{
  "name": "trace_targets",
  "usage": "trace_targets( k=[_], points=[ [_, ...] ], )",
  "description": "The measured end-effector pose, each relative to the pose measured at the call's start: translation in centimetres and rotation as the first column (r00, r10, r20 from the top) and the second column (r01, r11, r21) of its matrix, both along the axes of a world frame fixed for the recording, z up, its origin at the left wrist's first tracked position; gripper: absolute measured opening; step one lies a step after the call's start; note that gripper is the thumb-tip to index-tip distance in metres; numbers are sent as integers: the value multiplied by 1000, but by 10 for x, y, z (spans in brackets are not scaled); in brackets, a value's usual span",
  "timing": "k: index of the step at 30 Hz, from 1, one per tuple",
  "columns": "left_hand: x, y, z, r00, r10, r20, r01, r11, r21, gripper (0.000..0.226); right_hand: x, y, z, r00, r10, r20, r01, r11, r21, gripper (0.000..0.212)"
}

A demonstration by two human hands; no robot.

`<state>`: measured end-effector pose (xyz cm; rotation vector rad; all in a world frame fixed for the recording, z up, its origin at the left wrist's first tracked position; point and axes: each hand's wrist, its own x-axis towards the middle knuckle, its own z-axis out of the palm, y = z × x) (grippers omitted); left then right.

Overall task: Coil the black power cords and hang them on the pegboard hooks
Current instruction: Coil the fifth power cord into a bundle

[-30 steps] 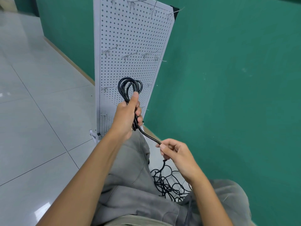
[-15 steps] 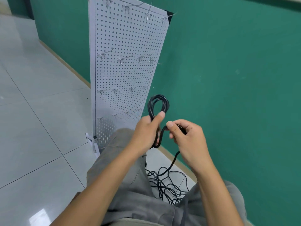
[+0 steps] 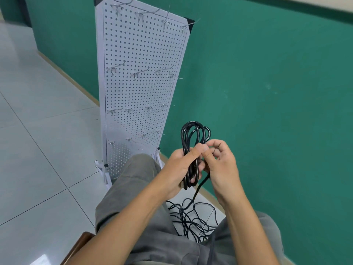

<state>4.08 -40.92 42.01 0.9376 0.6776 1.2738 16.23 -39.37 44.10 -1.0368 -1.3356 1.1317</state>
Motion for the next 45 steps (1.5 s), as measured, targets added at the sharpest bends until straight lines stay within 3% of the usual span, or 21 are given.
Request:
trace_targets(
  k=[2, 9, 14, 18, 21, 25, 31, 39, 45],
  points=[
    [-2, 0, 1, 999, -23, 22, 23, 999, 24, 34, 0, 2, -3, 999, 31, -26, -31, 999, -13, 11],
    [-22, 5, 8, 999, 53, -6, -52, 999, 5, 27, 13, 2, -20, 996, 46, -79, -52, 996, -67, 16],
    [-37, 11, 8, 989, 146, -19, -146, 989, -29, 29, 14, -3, -34, 989, 135, 66, -129, 989, -77, 35],
    [-44, 15, 4, 980, 196, -37, -199, 977, -72, 28, 16, -3, -37, 992, 112, 57, -107, 991, -80, 17],
    [-48, 20, -5, 952, 241, -189, -251, 968, -30, 30, 18, -4, -32, 997, 76, 10, -76, 996, -37, 10],
    [-52, 23, -13, 846, 220, -486, -223, 973, 51, 36, 15, -3, -21, 999, 42, 26, -43, 998, 40, 11],
    [-40, 22, -19, 759, 207, -618, -186, 978, 99, 35, 7, 2, -17, 993, -29, 111, 16, 993, 113, 16],
    [-22, 16, -22, 840, 142, -524, -120, 990, 77, 28, -1, 7, -5, 992, 44, 121, -51, 997, 59, 24],
    [-18, 8, -15, 861, 35, -508, 14, 996, 93, 22, 3, 11, 7, 996, 49, -80, -55, 996, -77, 24]
  ],
)
